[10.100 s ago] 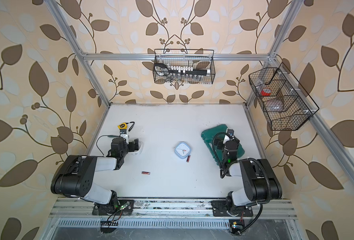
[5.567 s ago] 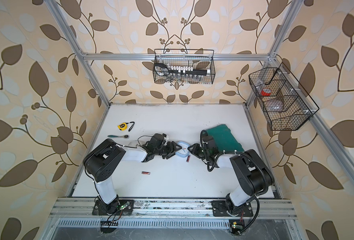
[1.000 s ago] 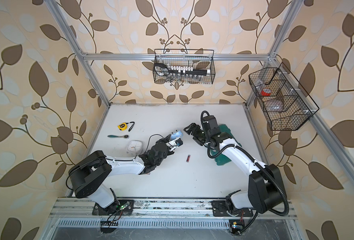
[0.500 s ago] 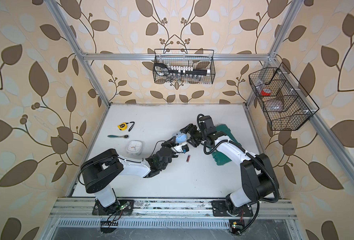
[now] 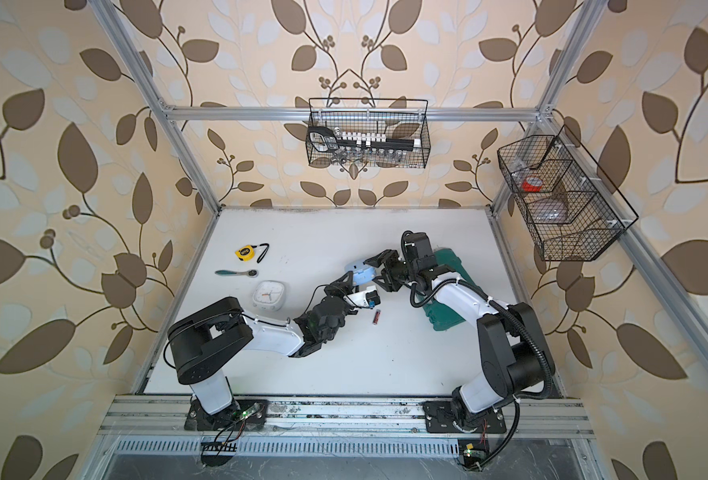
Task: Insert the battery into the alarm
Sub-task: Adjust the alarm at the center of the board.
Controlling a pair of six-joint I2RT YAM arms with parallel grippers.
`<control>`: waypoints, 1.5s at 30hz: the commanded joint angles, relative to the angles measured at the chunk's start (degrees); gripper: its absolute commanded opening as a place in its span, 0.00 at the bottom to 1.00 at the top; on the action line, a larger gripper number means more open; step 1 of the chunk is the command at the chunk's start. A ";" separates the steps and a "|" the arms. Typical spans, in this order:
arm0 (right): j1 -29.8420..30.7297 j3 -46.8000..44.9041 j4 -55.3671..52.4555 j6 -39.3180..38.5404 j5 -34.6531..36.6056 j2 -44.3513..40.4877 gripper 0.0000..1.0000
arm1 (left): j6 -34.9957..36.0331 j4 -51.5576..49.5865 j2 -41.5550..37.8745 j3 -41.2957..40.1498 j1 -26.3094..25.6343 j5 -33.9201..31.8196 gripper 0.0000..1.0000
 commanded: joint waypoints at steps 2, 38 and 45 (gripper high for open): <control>-0.22 -1.05 3.28 2.18 -4.37 2.16 0.56 | 1.24 5.51 0.17 1.43 -0.74 -1.58 0.14; -4.57 1.29 -3.03 -32.26 2.82 -1.05 0.27 | -51.42 -25.46 -24.18 -2.27 3.14 10.43 0.99; 0.53 1.98 -2.58 -35.89 -4.73 2.16 0.27 | -78.14 -43.87 -28.30 3.60 14.37 20.34 0.99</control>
